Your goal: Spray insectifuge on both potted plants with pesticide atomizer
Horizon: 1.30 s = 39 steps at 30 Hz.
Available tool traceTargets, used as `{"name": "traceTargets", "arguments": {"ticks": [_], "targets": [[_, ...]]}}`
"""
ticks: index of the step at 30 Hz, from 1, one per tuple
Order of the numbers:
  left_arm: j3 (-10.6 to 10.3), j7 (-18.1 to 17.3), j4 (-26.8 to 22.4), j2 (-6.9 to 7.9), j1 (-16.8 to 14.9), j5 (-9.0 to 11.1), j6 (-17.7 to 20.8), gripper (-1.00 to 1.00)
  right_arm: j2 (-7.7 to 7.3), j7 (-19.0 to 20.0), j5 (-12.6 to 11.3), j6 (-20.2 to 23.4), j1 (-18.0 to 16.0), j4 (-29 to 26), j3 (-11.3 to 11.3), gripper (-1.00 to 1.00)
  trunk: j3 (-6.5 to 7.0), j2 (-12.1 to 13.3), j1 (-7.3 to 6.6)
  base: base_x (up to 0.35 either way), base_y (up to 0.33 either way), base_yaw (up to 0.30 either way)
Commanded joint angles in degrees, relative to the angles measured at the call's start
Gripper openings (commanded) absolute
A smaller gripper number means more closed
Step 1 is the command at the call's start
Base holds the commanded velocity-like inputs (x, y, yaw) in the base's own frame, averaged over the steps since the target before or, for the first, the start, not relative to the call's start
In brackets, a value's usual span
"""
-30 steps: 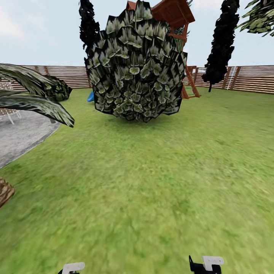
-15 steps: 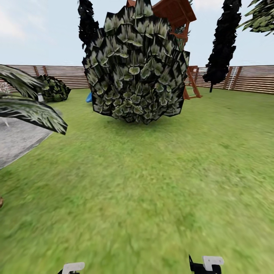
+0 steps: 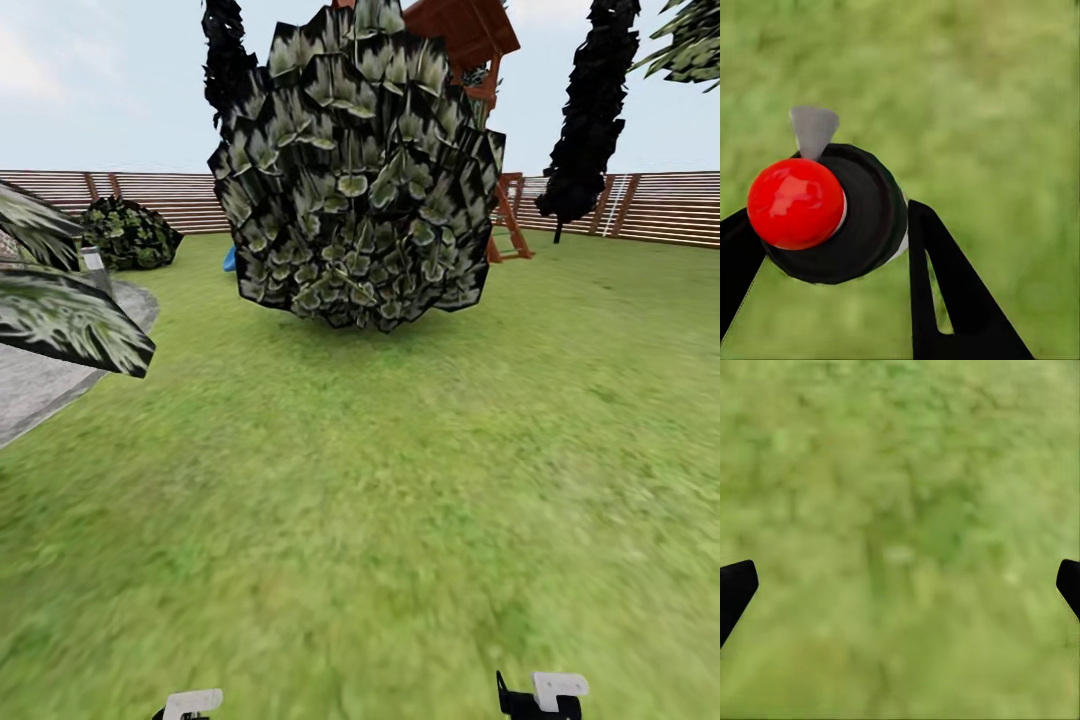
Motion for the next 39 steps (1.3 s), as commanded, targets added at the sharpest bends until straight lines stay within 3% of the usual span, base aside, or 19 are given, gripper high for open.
{"name": "traceTargets", "arguments": {"ticks": [1, 39], "targets": [[-0.5, 0.22, 0.01, 0.01, -0.03, 0.43, -0.16, -1.0, 0.0, -0.22, -0.39, -0.12, -0.02, 0.01, 0.51, 1.0, -0.05, -0.02, 0.02, 0.339, 0.0, 0.0], [-0.5, 0.22, 0.0, 0.01, -0.03, 0.43, -0.16, -1.0, 0.0, -0.23, -0.43, -0.12, -0.02, 0.01, 0.51, 1.0, -0.05, -0.02, 0.02, 0.339, 0.0, 0.0]]}}
